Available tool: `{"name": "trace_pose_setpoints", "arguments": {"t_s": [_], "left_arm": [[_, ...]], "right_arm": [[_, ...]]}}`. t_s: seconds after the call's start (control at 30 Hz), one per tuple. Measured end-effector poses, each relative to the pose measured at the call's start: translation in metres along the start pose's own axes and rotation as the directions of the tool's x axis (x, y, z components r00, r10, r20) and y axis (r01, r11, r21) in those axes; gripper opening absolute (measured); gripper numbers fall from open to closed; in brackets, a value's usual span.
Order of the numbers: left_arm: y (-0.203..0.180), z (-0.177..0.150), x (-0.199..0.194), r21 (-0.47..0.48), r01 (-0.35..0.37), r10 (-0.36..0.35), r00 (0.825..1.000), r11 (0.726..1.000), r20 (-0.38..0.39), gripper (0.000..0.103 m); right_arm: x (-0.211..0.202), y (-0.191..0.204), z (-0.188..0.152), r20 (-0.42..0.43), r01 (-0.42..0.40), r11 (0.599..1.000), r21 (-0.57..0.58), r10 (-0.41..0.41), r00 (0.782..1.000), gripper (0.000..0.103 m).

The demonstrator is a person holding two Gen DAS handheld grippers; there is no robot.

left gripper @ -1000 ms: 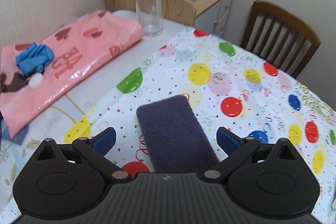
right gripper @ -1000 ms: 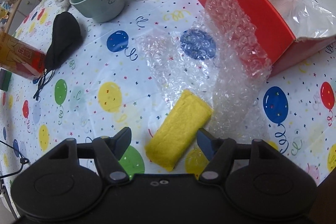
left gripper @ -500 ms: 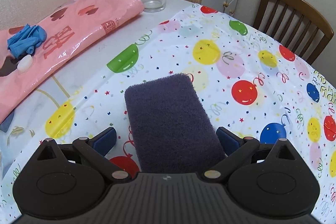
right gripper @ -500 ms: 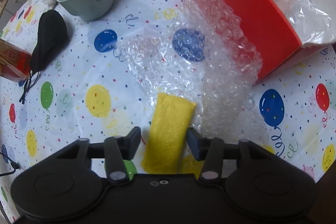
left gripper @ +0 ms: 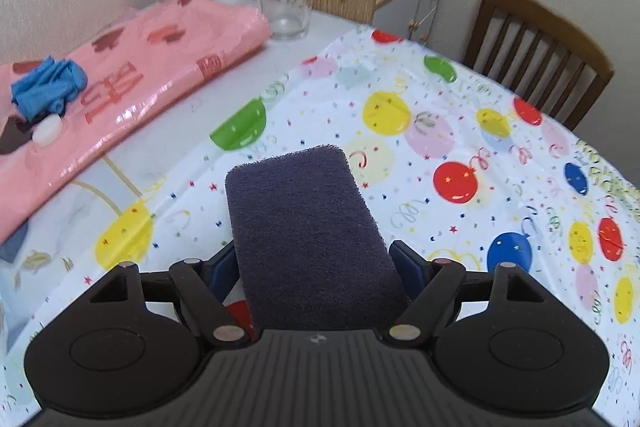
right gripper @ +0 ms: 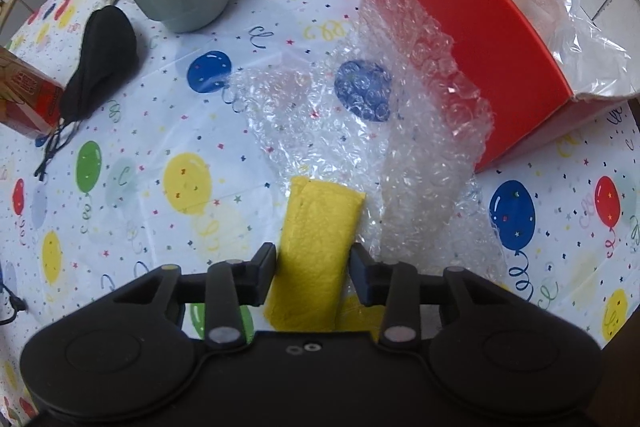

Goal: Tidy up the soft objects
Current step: 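Close the right gripper on the yellow sponge while the left grips the purple pad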

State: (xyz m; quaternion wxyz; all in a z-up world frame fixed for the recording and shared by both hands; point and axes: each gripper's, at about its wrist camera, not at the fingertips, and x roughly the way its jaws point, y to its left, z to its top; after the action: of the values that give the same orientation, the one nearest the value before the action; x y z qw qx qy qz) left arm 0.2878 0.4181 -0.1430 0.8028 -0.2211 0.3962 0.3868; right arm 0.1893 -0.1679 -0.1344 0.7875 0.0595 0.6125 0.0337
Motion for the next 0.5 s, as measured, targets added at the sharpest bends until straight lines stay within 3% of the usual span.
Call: {"name": "trace_pose_setpoints", "arguments": {"t_s": [0.33, 0.5], "left_arm": [[0.016, -0.015, -0.053, 0.047, 0.096, -0.099, 0.993, 0.994, 0.065, 0.079], [0.023, -0.025, -0.095, 0.059, 0.166, -0.172, 0.979, 0.984, 0.105, 0.079]], "right_arm": [[-0.038, 0.013, -0.004, 0.099, -0.059, 0.992, -0.114, 0.070, 0.993, 0.039], [-0.062, 0.014, -0.006, 0.153, -0.082, 0.983, -0.166, 0.108, 0.982, 0.039]]}}
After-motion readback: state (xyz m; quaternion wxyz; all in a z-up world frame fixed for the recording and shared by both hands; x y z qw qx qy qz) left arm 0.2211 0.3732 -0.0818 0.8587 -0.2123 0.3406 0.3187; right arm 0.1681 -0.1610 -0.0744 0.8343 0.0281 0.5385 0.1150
